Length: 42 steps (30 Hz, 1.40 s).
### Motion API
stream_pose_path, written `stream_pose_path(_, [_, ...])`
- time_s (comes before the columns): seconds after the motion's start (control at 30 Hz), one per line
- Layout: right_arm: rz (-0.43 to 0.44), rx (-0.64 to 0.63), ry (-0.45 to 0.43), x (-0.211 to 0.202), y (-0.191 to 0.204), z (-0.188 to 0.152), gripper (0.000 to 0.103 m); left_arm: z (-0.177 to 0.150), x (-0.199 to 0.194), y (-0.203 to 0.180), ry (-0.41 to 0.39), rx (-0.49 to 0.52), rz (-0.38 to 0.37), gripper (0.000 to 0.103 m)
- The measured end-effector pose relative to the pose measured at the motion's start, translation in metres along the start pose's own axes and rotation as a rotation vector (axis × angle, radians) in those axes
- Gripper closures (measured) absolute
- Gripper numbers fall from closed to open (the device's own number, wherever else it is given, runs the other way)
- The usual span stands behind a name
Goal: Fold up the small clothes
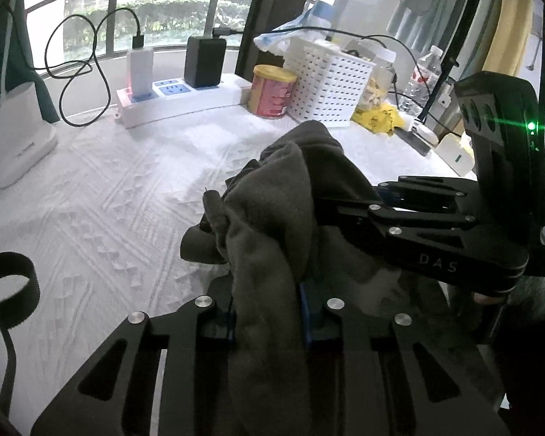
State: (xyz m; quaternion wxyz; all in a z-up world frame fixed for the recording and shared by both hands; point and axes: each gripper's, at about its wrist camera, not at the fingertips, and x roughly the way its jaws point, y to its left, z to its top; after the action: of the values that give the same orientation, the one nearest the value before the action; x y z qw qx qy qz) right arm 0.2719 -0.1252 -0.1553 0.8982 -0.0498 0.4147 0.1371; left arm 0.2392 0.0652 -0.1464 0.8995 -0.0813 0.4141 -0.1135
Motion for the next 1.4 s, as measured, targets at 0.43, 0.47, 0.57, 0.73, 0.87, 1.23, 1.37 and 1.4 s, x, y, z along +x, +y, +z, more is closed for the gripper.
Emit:
stream_pose_path(0.43, [-0.022, -0.023, -0.109, -0.066, 0.023, -0.008, 0.085, -0.01, -0.05, -0.031, -0.104, 0.038, 0.006, 0.081])
stream_pose_path(0.47, [-0.027, -0.027, -0.123, -0.075, 0.026, -0.009, 0.085, -0.01, -0.054, -0.033, -0.111, 0.042, 0.007, 0.081])
stream_pose_path(0.57, [-0.035, -0.037, -0.156, -0.094, 0.032, -0.011, 0.085, -0.013, -0.069, -0.039, -0.14, 0.053, 0.01, 0.082])
stream_pose_path(0.73, [-0.05, -0.054, -0.208, -0.126, 0.046, -0.017, 0.085, -0.017, -0.088, -0.05, -0.187, 0.061, 0.017, 0.082])
stream_pose_path(0.87, [-0.056, -0.064, -0.243, -0.146, 0.057, -0.021, 0.085, -0.022, -0.105, -0.056, -0.23, 0.068, 0.023, 0.082])
stream_pose_path(1.23, [-0.073, -0.103, -0.352, -0.207, 0.088, -0.03, 0.085, -0.032, -0.146, -0.074, -0.342, 0.106, 0.026, 0.082])
stream_pose_path(1.37, [-0.078, -0.115, -0.388, -0.225, 0.097, -0.032, 0.085, -0.036, -0.159, -0.076, -0.377, 0.118, 0.027, 0.082])
stream_pose_path(1.4, [-0.079, -0.117, -0.397, -0.23, 0.1, -0.033, 0.085, -0.038, -0.162, -0.076, -0.385, 0.119, 0.026, 0.082])
